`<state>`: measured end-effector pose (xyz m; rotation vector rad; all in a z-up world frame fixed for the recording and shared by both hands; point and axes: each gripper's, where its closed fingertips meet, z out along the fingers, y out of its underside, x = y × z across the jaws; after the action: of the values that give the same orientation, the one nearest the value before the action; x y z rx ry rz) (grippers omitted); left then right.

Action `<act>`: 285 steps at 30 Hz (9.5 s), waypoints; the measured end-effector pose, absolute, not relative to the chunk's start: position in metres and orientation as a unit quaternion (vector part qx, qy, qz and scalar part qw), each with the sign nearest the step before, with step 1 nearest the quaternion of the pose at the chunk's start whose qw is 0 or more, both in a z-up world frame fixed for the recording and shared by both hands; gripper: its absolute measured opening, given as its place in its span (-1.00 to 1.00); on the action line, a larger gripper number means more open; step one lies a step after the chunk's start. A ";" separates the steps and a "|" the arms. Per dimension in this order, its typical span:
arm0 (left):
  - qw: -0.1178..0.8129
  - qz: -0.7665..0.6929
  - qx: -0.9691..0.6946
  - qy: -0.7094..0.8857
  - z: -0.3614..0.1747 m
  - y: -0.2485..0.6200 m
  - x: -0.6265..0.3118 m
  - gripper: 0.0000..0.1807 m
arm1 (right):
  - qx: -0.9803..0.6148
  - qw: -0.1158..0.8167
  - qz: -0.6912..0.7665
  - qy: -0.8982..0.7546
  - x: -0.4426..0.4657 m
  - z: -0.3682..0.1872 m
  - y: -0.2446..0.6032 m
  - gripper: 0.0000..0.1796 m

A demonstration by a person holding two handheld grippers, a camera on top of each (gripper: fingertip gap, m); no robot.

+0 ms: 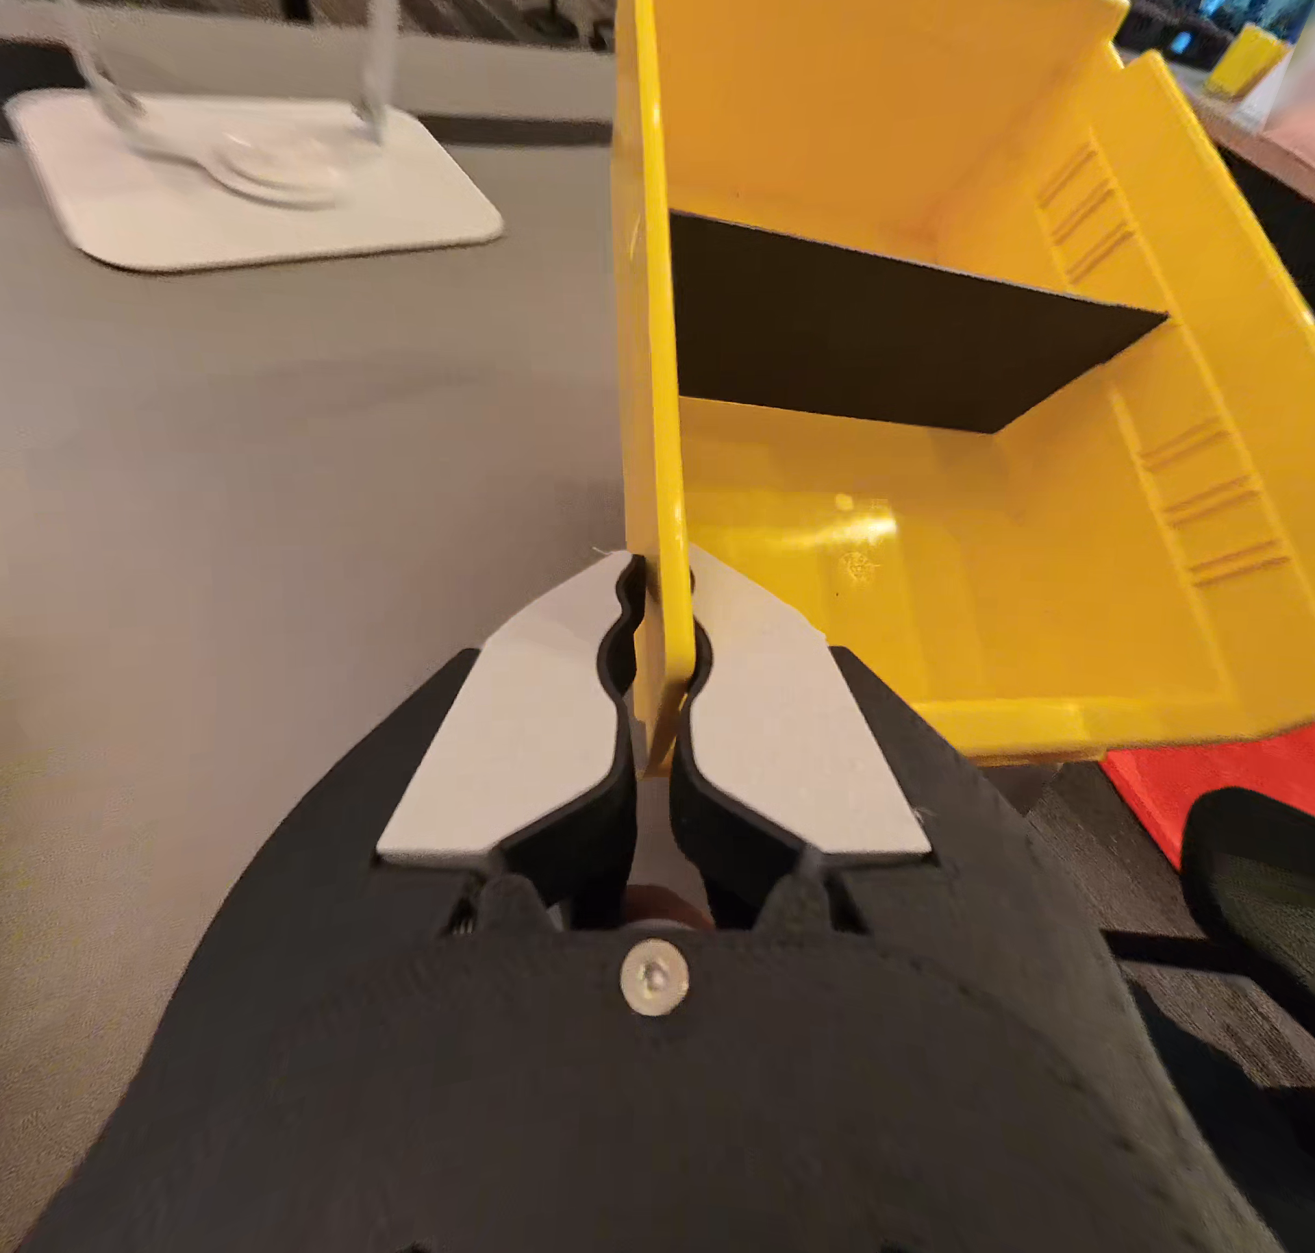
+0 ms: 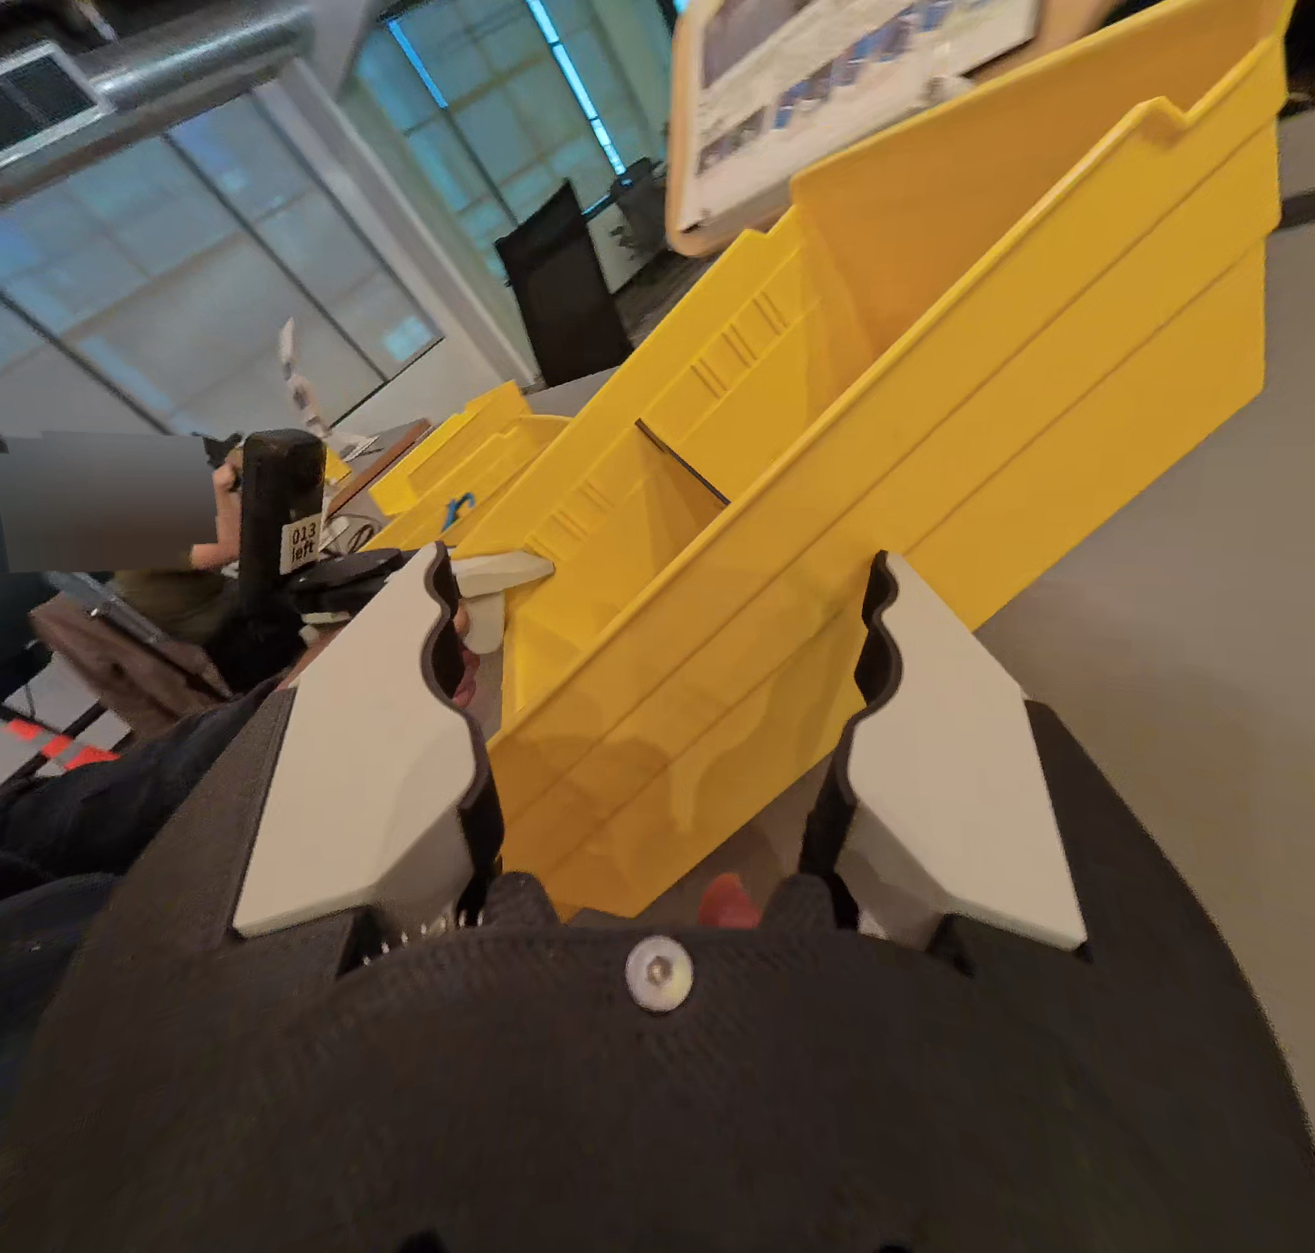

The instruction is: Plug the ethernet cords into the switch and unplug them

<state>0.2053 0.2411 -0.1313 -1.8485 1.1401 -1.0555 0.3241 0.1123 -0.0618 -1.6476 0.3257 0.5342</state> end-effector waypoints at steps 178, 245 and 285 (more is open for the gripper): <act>0.130 0.055 -0.830 0.539 -0.178 0.576 -0.041 -0.09 | -0.897 0.382 0.082 -0.206 0.281 -0.234 0.236 0.22; 0.200 -0.070 -0.678 0.704 -0.075 0.457 0.065 -0.36 | -0.777 0.545 0.096 -0.299 0.233 -0.123 0.246 -0.23; 0.194 -0.153 -0.399 0.883 -0.103 0.236 0.194 -0.38 | -0.693 0.576 0.297 -0.314 0.198 -0.096 0.234 -0.39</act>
<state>0.1939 0.2359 -0.1031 -1.1177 2.4770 -0.4277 0.1982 0.2343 -0.0960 -1.6232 -0.7361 0.6965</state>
